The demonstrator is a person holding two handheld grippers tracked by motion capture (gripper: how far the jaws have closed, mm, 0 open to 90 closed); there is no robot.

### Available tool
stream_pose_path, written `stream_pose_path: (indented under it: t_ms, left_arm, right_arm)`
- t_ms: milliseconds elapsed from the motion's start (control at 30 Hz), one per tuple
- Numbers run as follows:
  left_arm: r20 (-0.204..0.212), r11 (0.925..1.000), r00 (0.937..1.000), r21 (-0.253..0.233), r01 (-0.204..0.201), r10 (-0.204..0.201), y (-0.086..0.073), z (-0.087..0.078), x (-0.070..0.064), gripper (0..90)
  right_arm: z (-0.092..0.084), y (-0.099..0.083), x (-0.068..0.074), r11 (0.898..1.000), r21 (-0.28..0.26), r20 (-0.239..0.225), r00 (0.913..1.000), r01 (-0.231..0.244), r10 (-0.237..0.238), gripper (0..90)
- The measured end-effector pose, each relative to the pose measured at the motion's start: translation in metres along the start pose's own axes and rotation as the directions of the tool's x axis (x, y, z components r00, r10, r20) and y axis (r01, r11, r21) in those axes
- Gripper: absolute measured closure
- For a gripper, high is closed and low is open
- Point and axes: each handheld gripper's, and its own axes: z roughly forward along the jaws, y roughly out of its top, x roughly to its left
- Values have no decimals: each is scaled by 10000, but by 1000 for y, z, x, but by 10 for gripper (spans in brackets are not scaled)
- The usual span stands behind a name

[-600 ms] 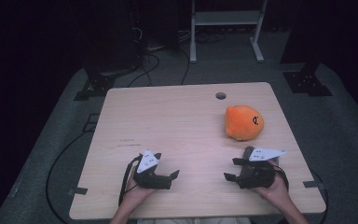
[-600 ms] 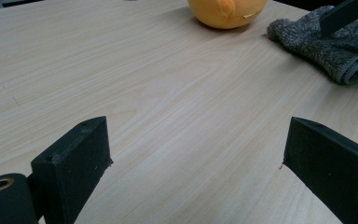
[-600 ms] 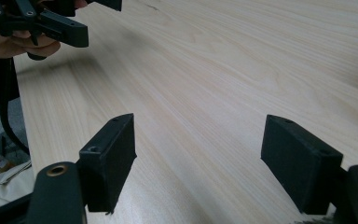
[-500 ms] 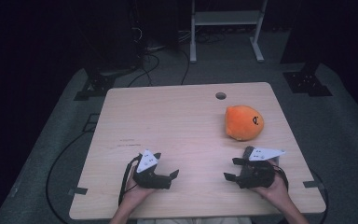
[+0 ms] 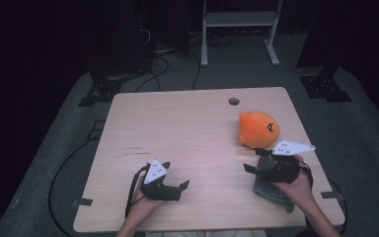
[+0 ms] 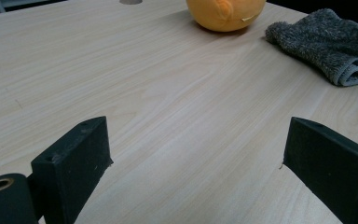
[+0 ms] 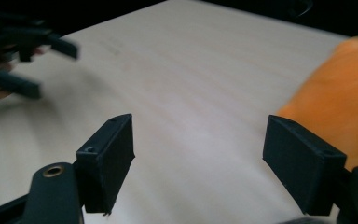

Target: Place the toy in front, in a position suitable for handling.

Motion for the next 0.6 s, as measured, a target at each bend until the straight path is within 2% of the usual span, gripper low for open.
stream_pose_path:
  t_ms: [100, 267, 333, 433, 467, 500, 600]
  left_arm:
    - [14, 10000, 10000, -11, 54, -54, 0, 1, 0, 65]
    - [52, 10000, 10000, -14, 65, -65, 0, 1, 0, 65]
    - [61, 10000, 10000, 0, 43, -43, 0, 1, 1, 65]
    - [74, 10000, 10000, 26, 28, -28, 0, 2, 1, 65]
    - [74, 10000, 10000, 25, 25, -25, 0, 2, 1, 65]
    - [73, 10000, 10000, 22, 23, -23, 0, 2, 1, 65]
    - [73, 10000, 10000, 28, 23, -23, -1, 2, 0, 65]
  right_arm:
    - [-1, 13, -19, 9993, -367, 623, 9980, -32, 55, 229]
    - [3, 25, -56, 9984, -475, 1714, 9845, -301, 378, 214]
    - [6, 27, -73, 9959, -621, 2101, 9746, -660, 777, 214]
    - [11, 29, -92, 9912, -846, 2461, 9618, -1020, 1200, 214]
    - [15, 29, -99, 9892, -834, 2656, 9541, -1204, 1385, 214]
    - [17, 28, -102, 9884, -843, 2698, 9519, -1267, 1450, 214]
    - [29, 26, -114, 9825, -780, 3014, 9354, -1690, 1848, 214]
